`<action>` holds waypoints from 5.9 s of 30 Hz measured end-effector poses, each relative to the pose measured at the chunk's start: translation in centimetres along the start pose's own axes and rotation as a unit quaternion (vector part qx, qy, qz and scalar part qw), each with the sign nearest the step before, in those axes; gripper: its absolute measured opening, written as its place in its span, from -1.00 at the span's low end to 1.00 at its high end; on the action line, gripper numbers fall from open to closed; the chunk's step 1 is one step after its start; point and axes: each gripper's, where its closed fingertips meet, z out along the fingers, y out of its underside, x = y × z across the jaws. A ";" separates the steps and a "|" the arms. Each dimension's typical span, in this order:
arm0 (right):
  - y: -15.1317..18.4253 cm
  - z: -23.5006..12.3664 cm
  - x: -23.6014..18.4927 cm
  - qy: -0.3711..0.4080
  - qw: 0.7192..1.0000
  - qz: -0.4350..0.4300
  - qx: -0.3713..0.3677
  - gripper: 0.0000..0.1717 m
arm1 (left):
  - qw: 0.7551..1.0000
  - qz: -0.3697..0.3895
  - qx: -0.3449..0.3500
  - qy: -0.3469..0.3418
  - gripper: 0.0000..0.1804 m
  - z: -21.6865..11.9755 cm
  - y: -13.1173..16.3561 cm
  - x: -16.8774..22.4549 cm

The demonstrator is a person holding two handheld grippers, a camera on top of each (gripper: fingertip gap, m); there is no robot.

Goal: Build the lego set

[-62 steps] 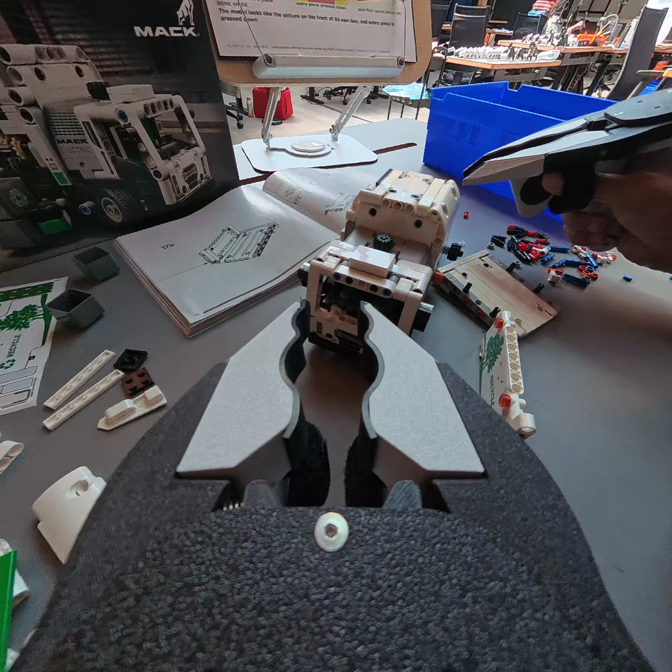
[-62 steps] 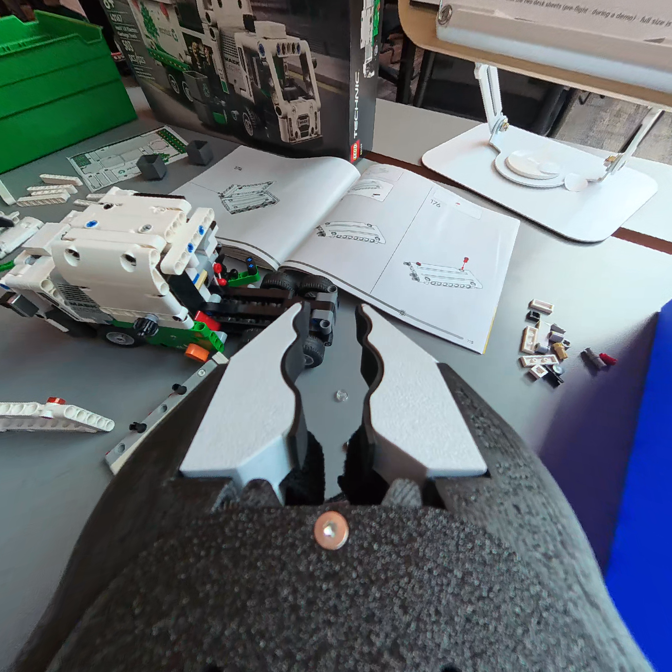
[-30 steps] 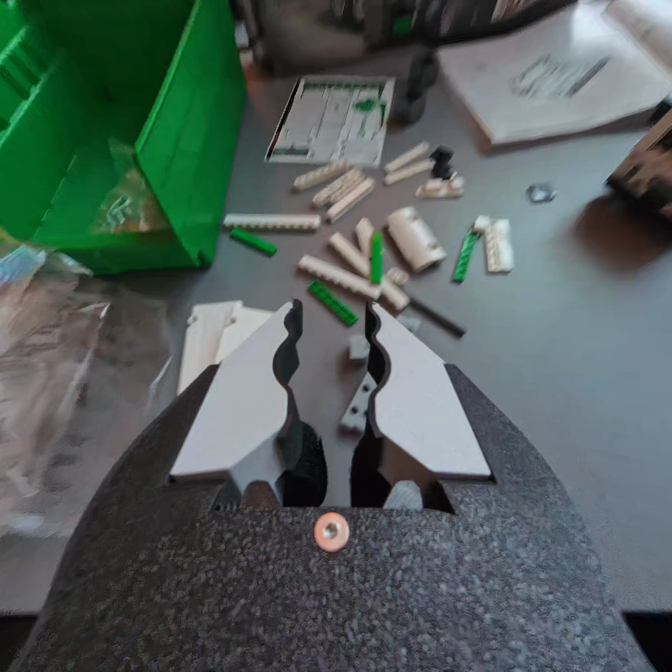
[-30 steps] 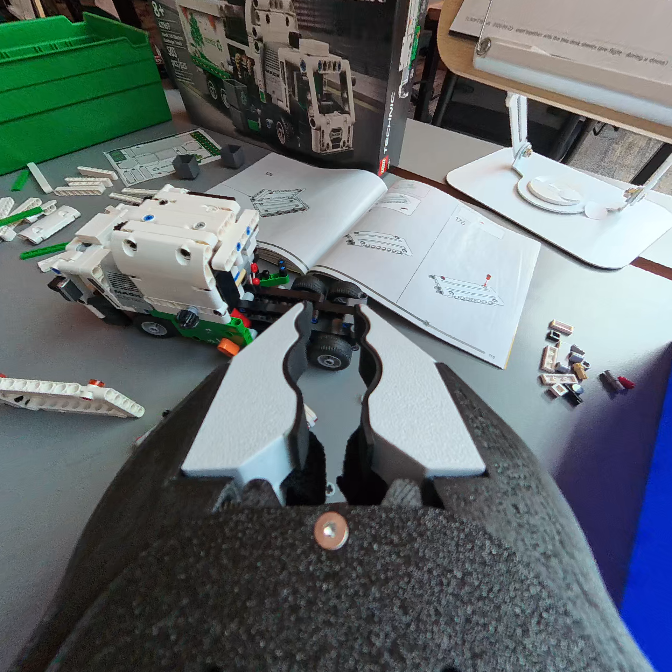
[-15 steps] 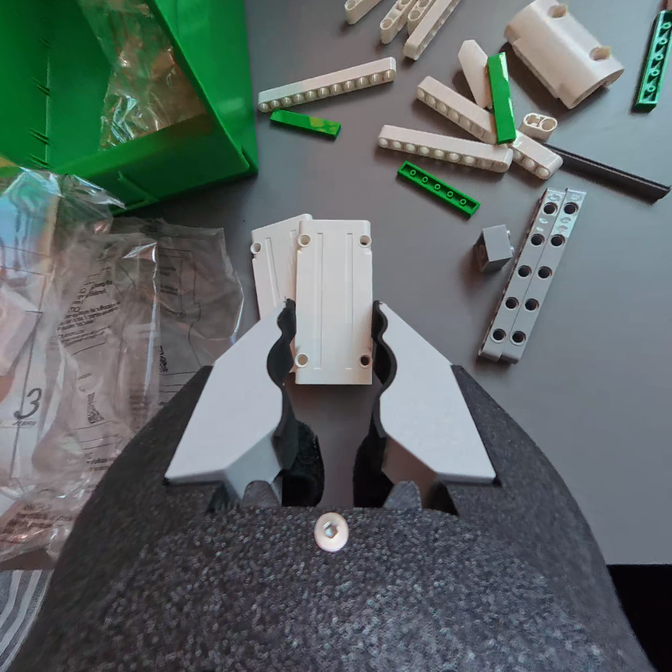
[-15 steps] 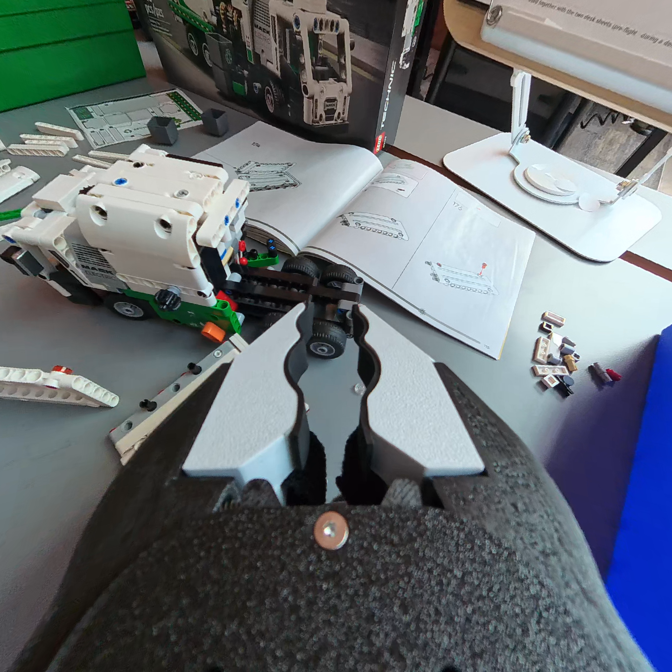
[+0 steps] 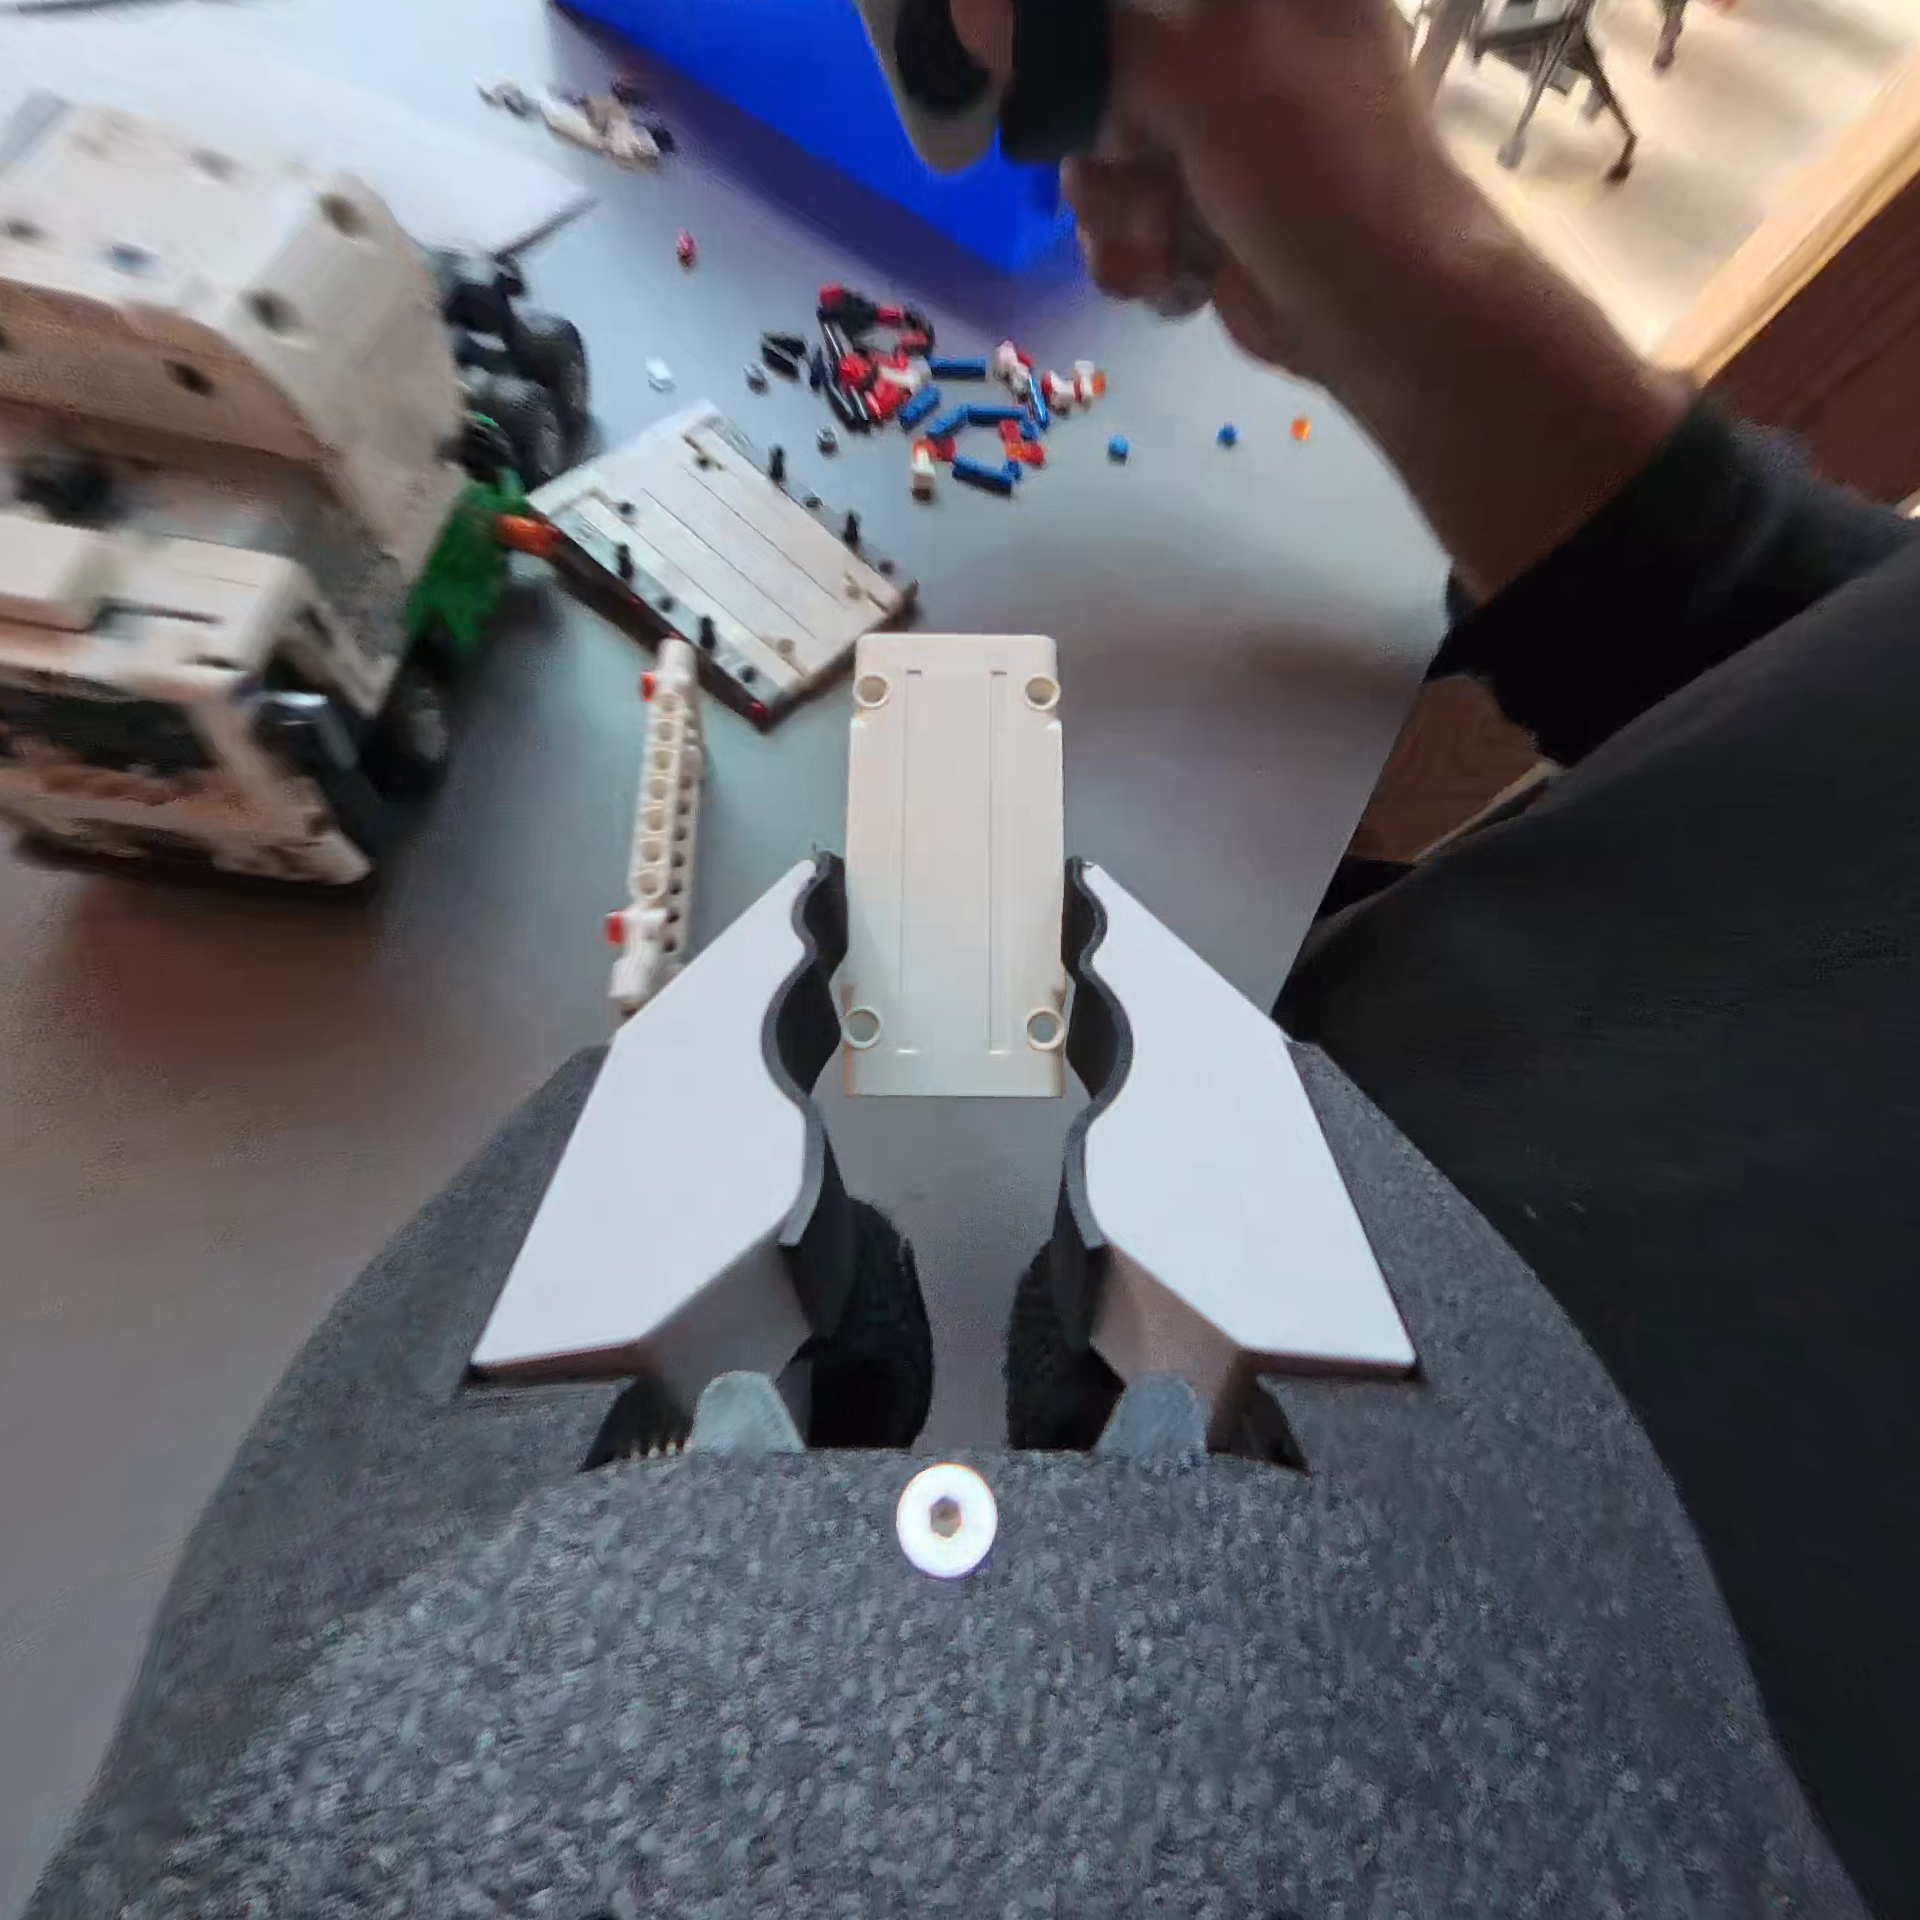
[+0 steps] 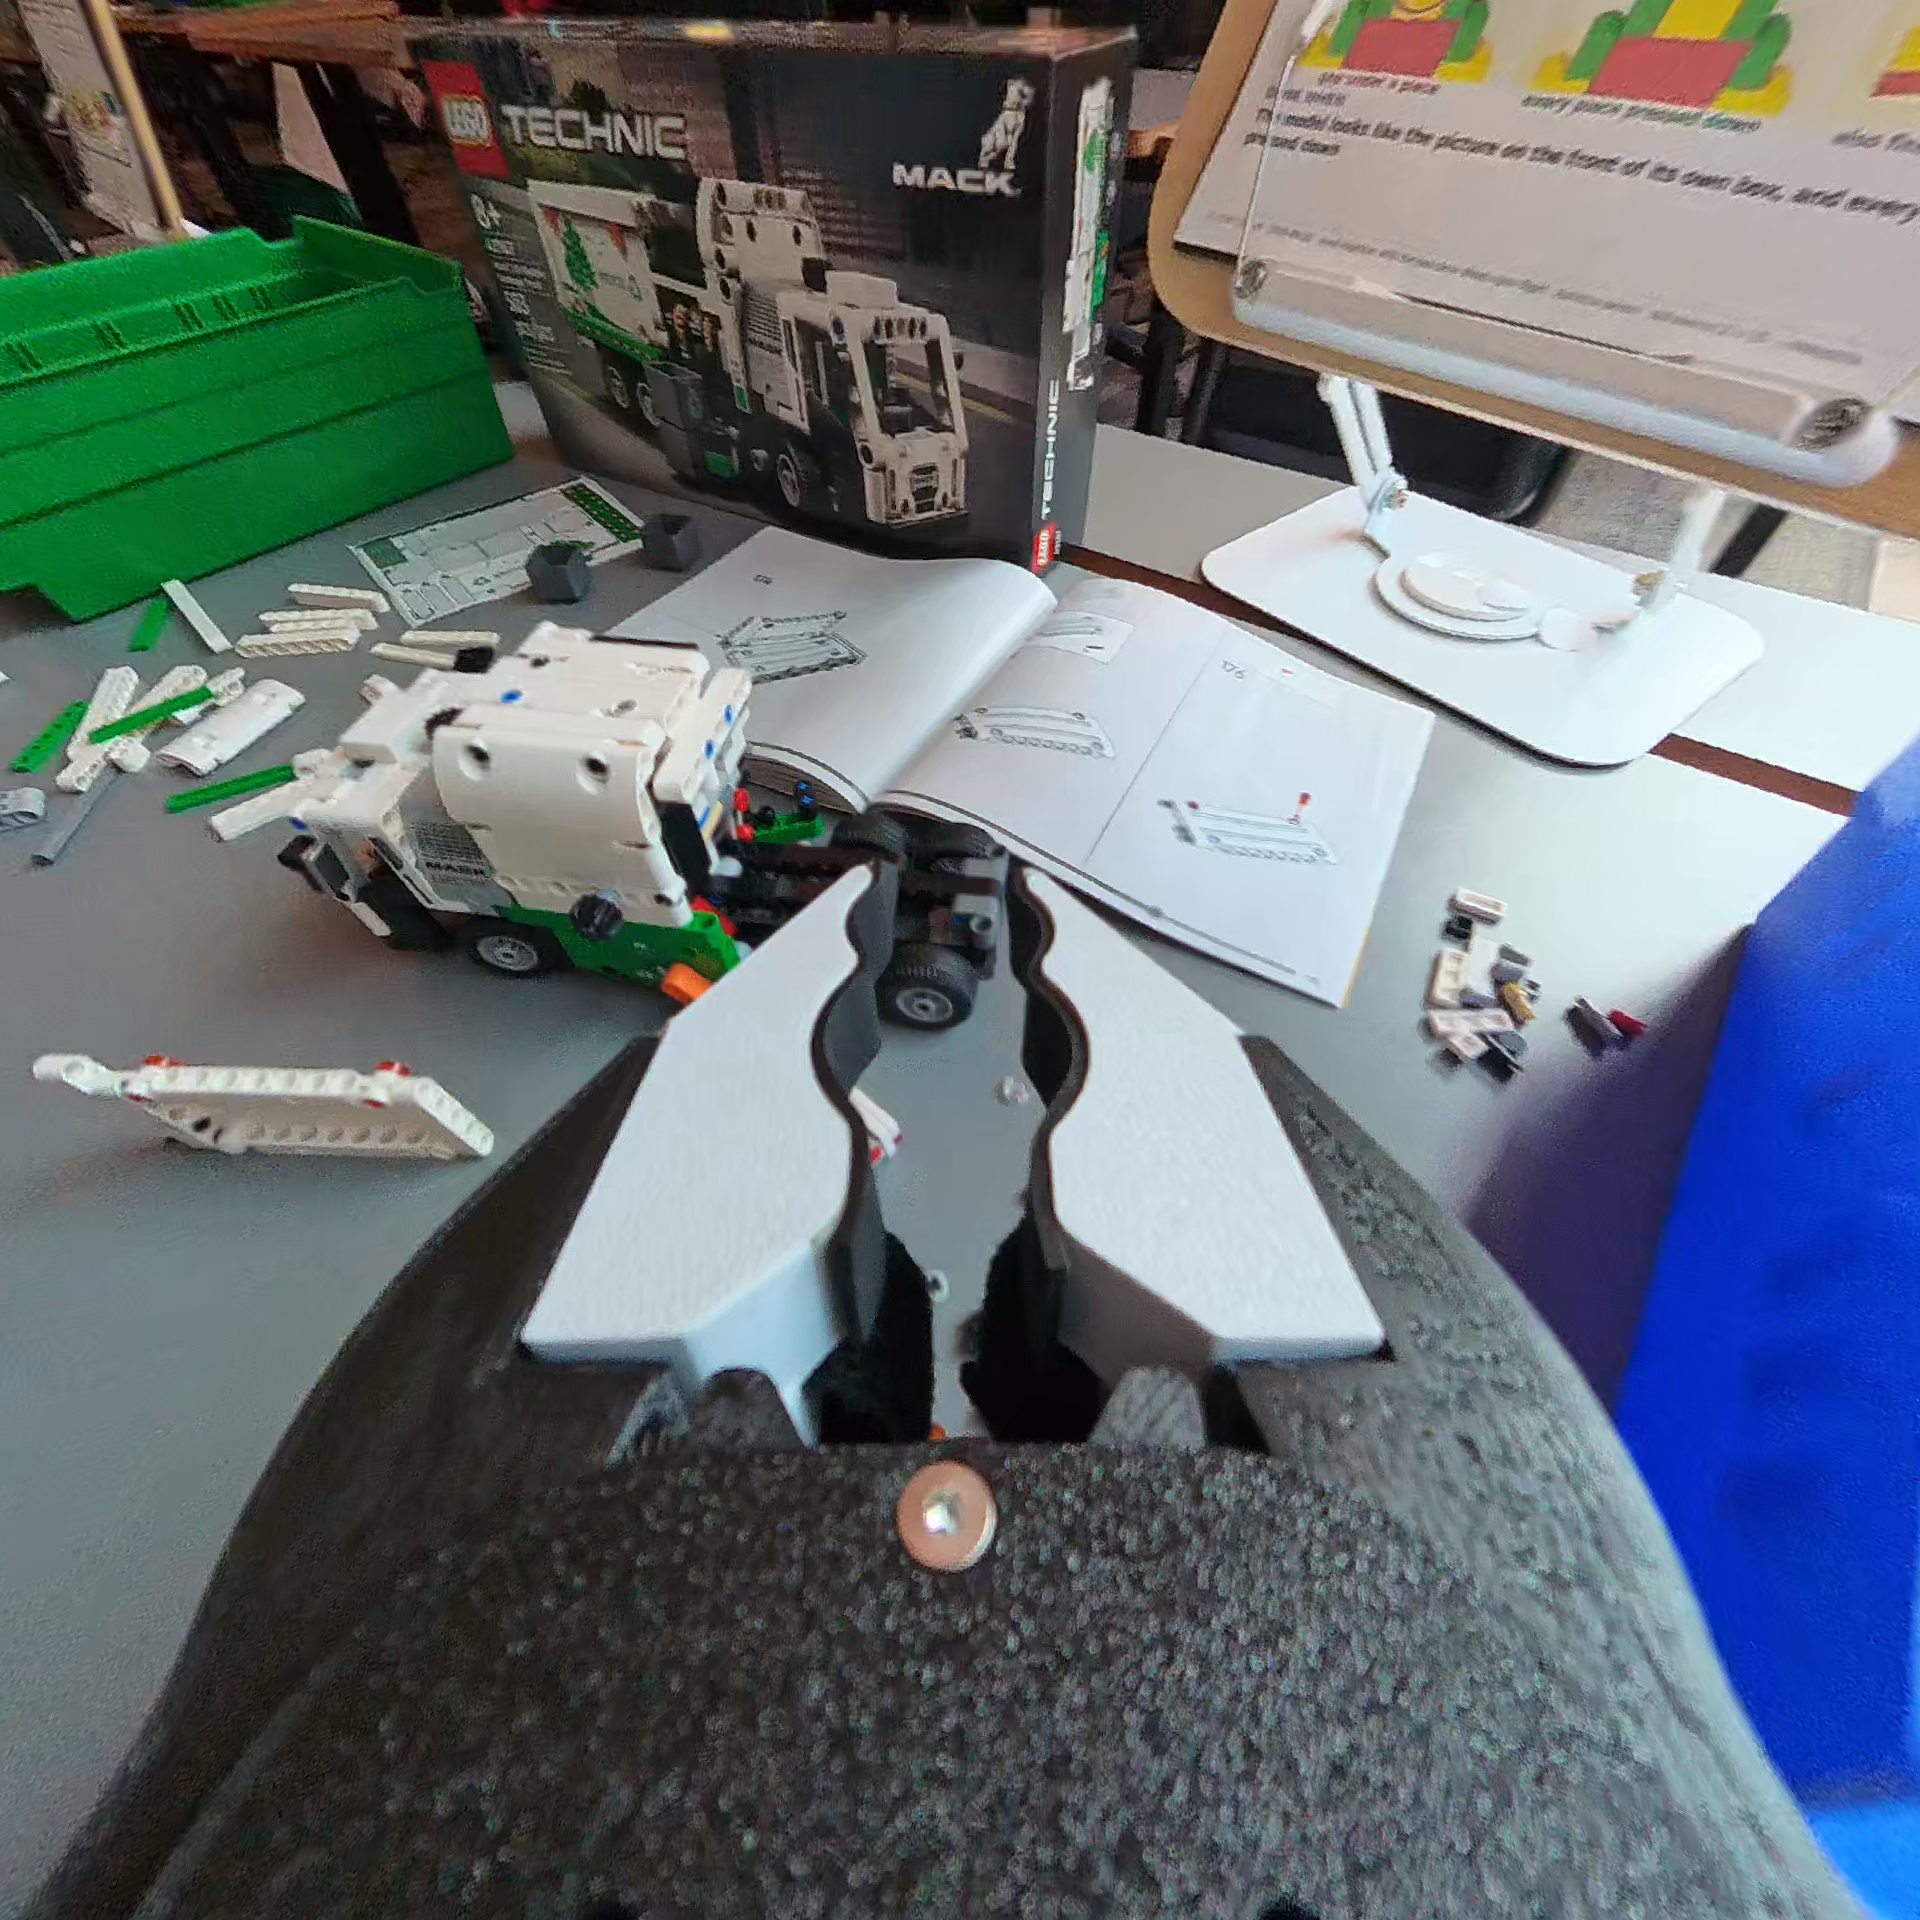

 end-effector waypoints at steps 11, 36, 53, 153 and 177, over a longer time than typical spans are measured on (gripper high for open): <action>11.1 -10.3 1.2 0.045 0.984 0.014 -0.171 -0.76 | 0.989 0.072 -0.127 0.001 -0.56 11.2 2.1 1.7; 13.0 -4.4 7.2 0.165 0.957 0.107 -0.213 -0.95 | 0.979 -0.059 0.157 -0.118 -0.59 -2.8 -1.4 -11.8; 14.3 -6.8 -7.1 -0.107 0.955 -0.069 -0.266 -0.95 | 0.973 0.023 0.152 -0.174 -0.68 -2.5 -0.4 -13.3; 15.1 -9.2 -10.5 -0.178 0.947 -0.086 -0.254 -0.94 | 0.979 0.027 0.137 -0.150 -0.67 -1.9 0.1 -12.6; 11.5 -7.1 -16.5 -0.273 0.906 -0.253 -0.203 -0.46 | 0.961 0.128 0.169 -0.179 -0.71 -3.1 -0.2 -9.8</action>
